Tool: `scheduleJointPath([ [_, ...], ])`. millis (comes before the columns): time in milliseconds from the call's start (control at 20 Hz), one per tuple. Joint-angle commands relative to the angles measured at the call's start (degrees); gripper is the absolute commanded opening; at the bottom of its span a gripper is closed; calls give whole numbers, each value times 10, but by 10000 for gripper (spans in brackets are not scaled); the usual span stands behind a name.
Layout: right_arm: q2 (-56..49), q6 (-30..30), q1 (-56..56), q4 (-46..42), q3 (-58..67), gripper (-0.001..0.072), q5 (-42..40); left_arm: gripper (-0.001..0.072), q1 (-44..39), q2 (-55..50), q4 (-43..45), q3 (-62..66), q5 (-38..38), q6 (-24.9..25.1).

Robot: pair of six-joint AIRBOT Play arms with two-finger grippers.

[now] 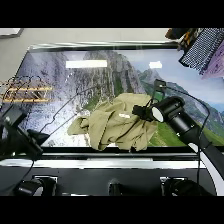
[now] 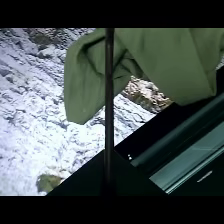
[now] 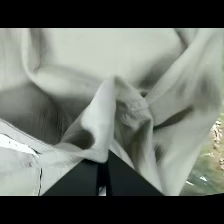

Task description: Fold the clothes and pants, and hang the long-sleeved shirts on hangers.

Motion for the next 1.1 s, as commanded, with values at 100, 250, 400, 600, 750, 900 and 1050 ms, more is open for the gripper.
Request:
scheduleJointPath([
  [100,-17,48,0,-27,0,25,-3,16,-40,94,-72,-36,-36,9],
  [250,-25,75,0,-30,0,25,-32,16,-40,102,-131,-59,-64,20],
  [400,-25,89,0,-29,0,25,-46,16,-40,97,-153,-89,-64,35],
  [600,-18,86,0,-27,0,25,-41,15,-40,82,-159,-115,-58,42],
  [750,3,86,0,-24,0,25,-42,15,-40,53,-158,-116,-43,60],
  [900,25,84,0,-19,0,25,-39,15,-40,18,-159,-116,-2,87],
  [1050,36,81,0,-9,0,25,-33,15,-40,-8,-181,-116,47,115],
])
